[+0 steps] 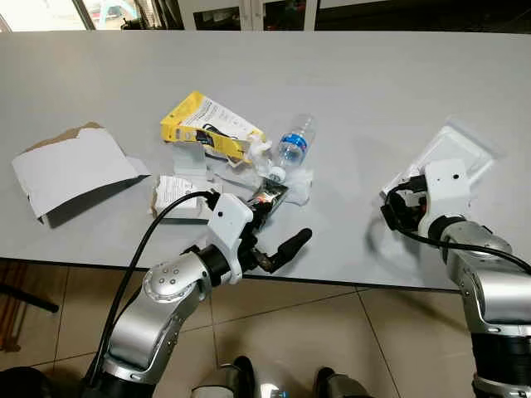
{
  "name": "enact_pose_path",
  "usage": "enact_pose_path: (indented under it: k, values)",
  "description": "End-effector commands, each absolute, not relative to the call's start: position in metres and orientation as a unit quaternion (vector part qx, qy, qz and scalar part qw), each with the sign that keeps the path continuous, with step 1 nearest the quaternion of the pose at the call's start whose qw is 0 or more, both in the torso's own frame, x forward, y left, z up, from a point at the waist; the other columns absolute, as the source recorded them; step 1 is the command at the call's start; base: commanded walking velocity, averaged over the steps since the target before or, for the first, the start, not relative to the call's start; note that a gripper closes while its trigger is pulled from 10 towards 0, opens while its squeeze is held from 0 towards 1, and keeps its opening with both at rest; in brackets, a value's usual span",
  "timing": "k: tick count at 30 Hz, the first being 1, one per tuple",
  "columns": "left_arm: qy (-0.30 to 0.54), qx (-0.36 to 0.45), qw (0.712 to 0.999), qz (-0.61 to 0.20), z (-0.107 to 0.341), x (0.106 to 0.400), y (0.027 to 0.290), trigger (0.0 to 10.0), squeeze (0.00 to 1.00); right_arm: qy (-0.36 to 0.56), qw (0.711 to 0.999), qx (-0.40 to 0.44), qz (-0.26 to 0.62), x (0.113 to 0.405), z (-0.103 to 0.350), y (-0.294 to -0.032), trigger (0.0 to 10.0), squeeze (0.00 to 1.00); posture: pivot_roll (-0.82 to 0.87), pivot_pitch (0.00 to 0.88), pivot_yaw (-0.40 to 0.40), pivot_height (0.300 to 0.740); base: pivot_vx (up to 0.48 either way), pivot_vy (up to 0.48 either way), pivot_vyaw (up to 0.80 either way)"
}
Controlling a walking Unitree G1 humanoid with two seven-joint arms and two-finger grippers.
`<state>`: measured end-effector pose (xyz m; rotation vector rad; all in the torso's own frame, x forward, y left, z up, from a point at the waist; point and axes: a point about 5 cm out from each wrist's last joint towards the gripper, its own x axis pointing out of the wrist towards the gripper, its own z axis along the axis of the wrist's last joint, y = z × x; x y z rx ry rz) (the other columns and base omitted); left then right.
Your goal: Picking trash to rubbish bin
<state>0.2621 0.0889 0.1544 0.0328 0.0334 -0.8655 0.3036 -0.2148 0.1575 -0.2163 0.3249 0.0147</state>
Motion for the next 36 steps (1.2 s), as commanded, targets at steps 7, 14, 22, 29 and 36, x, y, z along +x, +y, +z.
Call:
enact_pose_path:
  k: [7,14,22,29,36]
  values:
    - [0.029,0.025,0.907,-0.418,0.149,0.259,0.090,10.0,0.00,0.326,0.943,-0.059,0.025,0.279,0.082,-0.216,0.0,0.00,0.00,0.242,0.106,0.740,0.000,0.000,0.00]
    - [0.031,0.026,0.907,-0.419,0.149,0.258,0.090,10.0,0.00,0.328,0.943,-0.055,0.024,0.278,0.079,-0.217,0.0,0.00,0.00,0.245,0.105,0.740,0.000,0.000,0.00]
    - [0.032,0.024,0.907,-0.418,0.148,0.257,0.089,10.0,0.00,0.328,0.943,-0.057,0.022,0.277,0.079,-0.219,0.0,0.00,0.00,0.251,0.101,0.740,0.000,0.000,0.00]
    - [0.033,0.023,0.907,-0.419,0.148,0.256,0.088,10.0,0.00,0.314,0.947,-0.061,0.011,0.281,0.086,-0.222,0.0,0.00,0.00,0.251,0.101,0.740,0.000,0.000,0.00]
    - [0.033,0.025,0.907,-0.419,0.148,0.258,0.088,10.0,0.00,0.247,0.966,-0.077,-0.017,0.295,0.118,-0.227,0.0,0.00,-0.01,0.244,0.107,0.740,0.000,0.000,0.00]
